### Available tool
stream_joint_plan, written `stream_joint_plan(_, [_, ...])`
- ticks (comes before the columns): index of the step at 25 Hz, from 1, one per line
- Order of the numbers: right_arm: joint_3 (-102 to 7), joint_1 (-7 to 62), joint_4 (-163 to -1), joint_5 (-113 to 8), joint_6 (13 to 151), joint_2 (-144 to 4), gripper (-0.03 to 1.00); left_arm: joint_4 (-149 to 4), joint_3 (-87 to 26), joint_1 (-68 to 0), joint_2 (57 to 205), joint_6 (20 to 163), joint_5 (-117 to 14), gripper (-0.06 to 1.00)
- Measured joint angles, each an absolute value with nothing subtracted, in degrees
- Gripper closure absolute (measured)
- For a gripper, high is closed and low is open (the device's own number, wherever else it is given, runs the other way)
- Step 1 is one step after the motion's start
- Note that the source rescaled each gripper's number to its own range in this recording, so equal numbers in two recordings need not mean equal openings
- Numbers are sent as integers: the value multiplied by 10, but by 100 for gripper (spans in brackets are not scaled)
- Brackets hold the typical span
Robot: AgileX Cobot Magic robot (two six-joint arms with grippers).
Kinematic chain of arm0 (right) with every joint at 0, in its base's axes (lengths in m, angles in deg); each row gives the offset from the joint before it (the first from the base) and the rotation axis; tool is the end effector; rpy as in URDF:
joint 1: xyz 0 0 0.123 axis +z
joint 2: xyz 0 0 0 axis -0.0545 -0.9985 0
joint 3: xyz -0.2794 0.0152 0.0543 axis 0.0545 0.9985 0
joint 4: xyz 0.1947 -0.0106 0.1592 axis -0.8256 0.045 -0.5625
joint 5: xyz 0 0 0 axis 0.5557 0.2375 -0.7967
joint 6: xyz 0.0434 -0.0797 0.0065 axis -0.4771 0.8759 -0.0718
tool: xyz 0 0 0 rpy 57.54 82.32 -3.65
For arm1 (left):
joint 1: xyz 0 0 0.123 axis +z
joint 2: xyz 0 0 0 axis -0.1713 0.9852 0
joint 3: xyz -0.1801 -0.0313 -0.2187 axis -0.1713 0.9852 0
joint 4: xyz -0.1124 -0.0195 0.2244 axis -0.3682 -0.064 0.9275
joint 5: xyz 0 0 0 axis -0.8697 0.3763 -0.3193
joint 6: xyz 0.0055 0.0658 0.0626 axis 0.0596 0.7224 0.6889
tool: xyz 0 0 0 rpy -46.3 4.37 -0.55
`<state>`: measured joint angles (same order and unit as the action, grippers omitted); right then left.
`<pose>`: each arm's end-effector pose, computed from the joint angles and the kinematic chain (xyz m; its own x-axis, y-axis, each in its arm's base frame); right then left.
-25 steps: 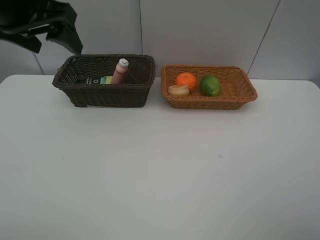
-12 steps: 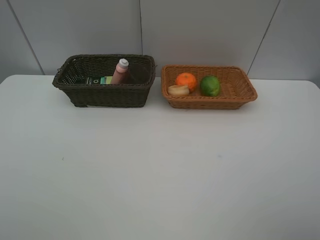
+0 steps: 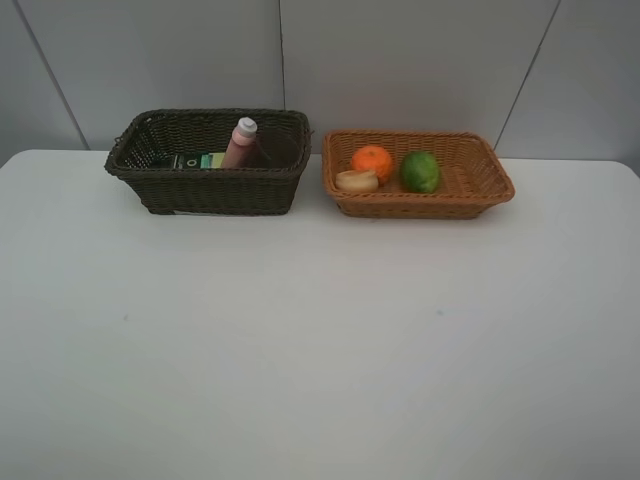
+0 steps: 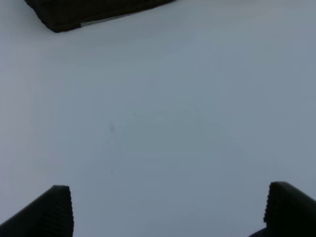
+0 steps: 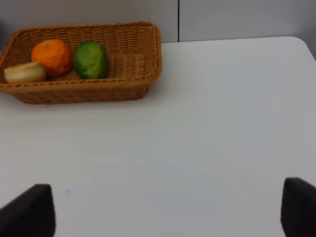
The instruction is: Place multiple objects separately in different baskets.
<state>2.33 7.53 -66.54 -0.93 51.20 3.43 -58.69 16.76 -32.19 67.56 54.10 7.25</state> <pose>-0.0081 -0.0116 0.2848 -0.4213 0.0440 -0.9058 0.0652 0.9977 0.0181 0.0136 -0.0056 0.2921 -0.5517 0.1563 -0.8192 0.3447 0.9372 -0.0534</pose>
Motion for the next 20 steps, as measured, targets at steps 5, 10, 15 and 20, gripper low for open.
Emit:
stream_joint_plan(5, [23, 75, -665, -9, 512, 34, -3, -590, 199, -322, 634, 549, 61, -6])
stream_joint_plan(10, [23, 75, -665, -9, 512, 34, -3, -590, 199, -322, 628, 555, 58, -6])
stream_joint_plan(15, [23, 75, -665, -9, 512, 34, -3, -590, 201, -322, 628, 555, 58, -6])
stream_joint_plan(20, [23, 75, -665, -9, 512, 34, -3, -590, 201, -316, 621, 555, 58, -6])
